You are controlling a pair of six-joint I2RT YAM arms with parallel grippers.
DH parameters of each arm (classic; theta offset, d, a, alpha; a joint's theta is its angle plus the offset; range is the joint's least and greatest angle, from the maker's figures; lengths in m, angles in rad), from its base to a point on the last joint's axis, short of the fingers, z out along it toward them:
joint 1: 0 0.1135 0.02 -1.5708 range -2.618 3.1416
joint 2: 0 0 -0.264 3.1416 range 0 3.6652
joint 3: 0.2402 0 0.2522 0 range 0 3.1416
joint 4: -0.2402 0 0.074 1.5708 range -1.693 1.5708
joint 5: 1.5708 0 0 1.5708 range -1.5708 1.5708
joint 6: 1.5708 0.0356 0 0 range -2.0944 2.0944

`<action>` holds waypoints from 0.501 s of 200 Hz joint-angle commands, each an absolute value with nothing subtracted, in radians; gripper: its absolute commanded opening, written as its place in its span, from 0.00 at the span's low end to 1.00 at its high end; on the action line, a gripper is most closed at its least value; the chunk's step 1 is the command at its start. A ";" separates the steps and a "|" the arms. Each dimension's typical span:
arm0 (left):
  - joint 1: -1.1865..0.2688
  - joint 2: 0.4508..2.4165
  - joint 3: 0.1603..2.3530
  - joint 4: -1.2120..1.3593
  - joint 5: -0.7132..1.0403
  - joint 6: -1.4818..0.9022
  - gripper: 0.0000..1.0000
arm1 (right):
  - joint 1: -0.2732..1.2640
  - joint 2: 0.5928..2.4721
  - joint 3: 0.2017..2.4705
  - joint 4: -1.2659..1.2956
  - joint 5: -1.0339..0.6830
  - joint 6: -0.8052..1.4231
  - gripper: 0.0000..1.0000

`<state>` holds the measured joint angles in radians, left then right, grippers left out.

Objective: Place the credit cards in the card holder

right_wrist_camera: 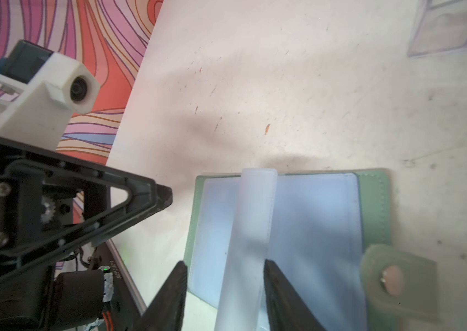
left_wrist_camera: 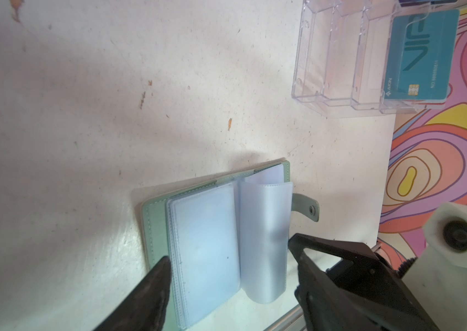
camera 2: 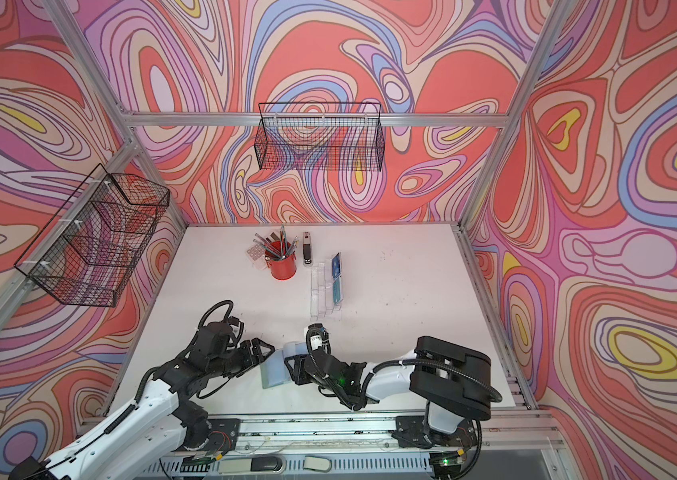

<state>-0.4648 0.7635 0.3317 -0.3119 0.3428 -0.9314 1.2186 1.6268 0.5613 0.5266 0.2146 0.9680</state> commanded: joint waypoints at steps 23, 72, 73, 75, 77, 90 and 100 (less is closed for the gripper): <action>-0.463 0.830 0.311 -0.269 0.380 -0.958 0.63 | 1.216 1.562 0.597 0.222 0.441 1.004 0.42; -0.463 0.758 0.311 -0.334 0.319 -0.994 0.59 | 1.215 1.407 0.562 0.158 0.489 0.977 0.42; -0.463 0.755 0.311 -0.338 0.317 -0.994 0.59 | 1.216 1.405 0.561 0.160 0.488 0.975 0.42; -0.462 0.750 0.312 -0.347 0.313 -0.995 0.59 | 1.216 1.400 0.561 0.163 0.486 0.974 0.42; -0.463 0.744 0.315 -0.358 0.309 -0.997 0.59 | 1.216 1.395 0.559 0.167 0.481 0.971 0.42; -0.462 0.698 0.346 -0.459 0.264 -0.986 0.59 | 1.215 1.374 0.555 0.202 0.444 0.948 0.36; -0.462 0.651 0.373 -0.540 0.213 -0.975 0.60 | 1.215 1.379 0.551 0.245 0.399 0.933 0.35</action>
<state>-0.4648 0.7345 0.3218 -0.3431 0.3229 -0.9733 1.2186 1.3945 0.5705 0.1970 0.4389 0.9688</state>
